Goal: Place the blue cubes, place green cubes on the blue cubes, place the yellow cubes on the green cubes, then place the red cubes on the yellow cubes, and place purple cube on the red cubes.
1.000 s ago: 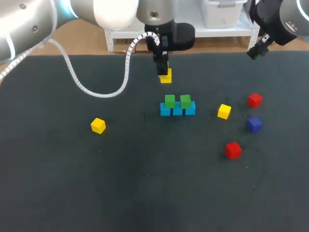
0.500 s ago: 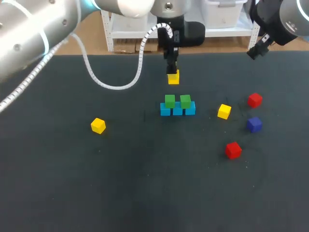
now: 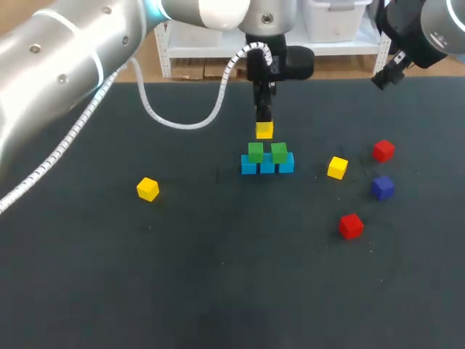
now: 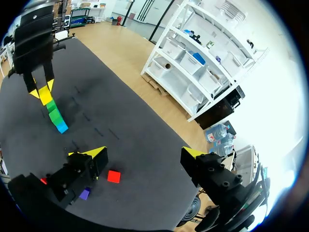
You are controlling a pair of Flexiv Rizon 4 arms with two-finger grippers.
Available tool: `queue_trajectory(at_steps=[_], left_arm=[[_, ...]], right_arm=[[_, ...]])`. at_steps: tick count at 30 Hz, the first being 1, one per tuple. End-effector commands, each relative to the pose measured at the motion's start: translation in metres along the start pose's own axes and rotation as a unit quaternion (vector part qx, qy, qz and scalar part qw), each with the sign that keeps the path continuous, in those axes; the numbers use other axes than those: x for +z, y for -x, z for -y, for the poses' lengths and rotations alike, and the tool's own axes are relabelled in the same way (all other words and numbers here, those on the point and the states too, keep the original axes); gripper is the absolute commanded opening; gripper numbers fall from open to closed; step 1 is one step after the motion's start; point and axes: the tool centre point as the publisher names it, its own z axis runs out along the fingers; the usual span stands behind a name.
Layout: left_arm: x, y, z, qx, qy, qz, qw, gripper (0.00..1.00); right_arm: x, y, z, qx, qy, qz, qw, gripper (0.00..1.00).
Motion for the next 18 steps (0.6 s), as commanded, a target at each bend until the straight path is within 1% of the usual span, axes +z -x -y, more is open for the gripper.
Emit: queue_trajectory(at_steps=[1,4,8,11,13,18], left_arm=[[0.001,-0.001,0.015,-0.002,0.042,0.006,0.999,0.0],[0.005,-0.001,0.017,-0.006,0.045,0.001,0.999,0.0],[0.013,-0.005,0.019,-0.014,0.046,0.01,0.999,0.0],[0.018,-0.009,0.019,-0.025,0.056,0.02,0.998,0.0],[0.021,-0.01,0.019,-0.023,0.061,0.033,0.997,0.0],[0.024,-0.008,0.015,-0.007,0.076,0.035,0.996,0.0]], right_arm=[[0.0,-0.001,-0.001,0.001,-0.003,0.001,1.0,1.0],[0.0,-0.001,-0.001,0.001,-0.003,0.001,1.0,1.0],[0.0,-0.001,-0.001,0.001,-0.003,0.001,1.0,1.0],[0.0,-0.001,-0.001,0.001,-0.003,0.001,1.0,1.0],[0.0,-0.001,-0.001,0.001,-0.003,0.001,1.0,1.0],[0.0,-0.001,-0.001,0.001,-0.003,0.001,1.0,1.0]])
